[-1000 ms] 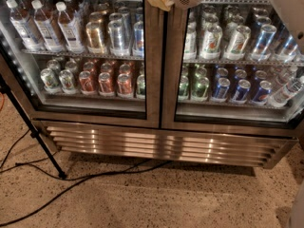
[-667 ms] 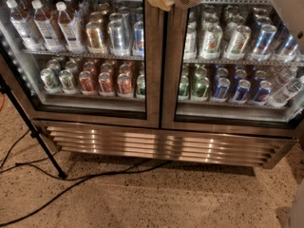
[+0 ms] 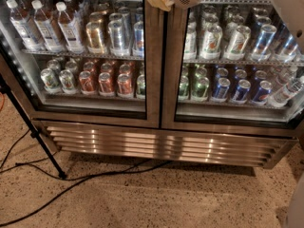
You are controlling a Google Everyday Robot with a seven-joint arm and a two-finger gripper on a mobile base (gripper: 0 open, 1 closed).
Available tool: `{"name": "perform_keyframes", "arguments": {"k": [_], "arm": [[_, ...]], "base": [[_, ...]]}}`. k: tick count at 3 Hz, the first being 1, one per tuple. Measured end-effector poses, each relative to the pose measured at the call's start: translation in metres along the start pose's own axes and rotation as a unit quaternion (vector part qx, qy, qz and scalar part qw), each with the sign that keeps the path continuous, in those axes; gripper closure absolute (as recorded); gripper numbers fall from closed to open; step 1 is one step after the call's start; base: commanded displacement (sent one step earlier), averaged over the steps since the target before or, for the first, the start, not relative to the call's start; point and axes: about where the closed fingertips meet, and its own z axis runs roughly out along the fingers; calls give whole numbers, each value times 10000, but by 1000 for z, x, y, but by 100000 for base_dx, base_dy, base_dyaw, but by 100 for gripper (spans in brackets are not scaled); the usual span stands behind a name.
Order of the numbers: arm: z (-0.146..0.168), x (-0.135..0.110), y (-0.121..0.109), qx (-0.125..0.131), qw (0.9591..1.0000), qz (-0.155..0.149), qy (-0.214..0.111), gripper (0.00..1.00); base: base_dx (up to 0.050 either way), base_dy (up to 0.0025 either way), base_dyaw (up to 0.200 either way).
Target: Open left fridge door
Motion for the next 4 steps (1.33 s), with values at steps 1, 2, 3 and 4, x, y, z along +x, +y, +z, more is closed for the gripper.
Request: {"name": "perform_keyframes", "arguments": {"k": [1,2,3,4], "arm": [[0,0,1,-33,10000,-3,17,100],[0,0,1,-69,10000,-1,12,100],[2,0,2,-107,9999,-9,-24,100],[2,0,2,-112,9999,-1,-32,100]], "base": [[0,0,0],[0,0,0],[0,0,0],[0,0,0]]}}
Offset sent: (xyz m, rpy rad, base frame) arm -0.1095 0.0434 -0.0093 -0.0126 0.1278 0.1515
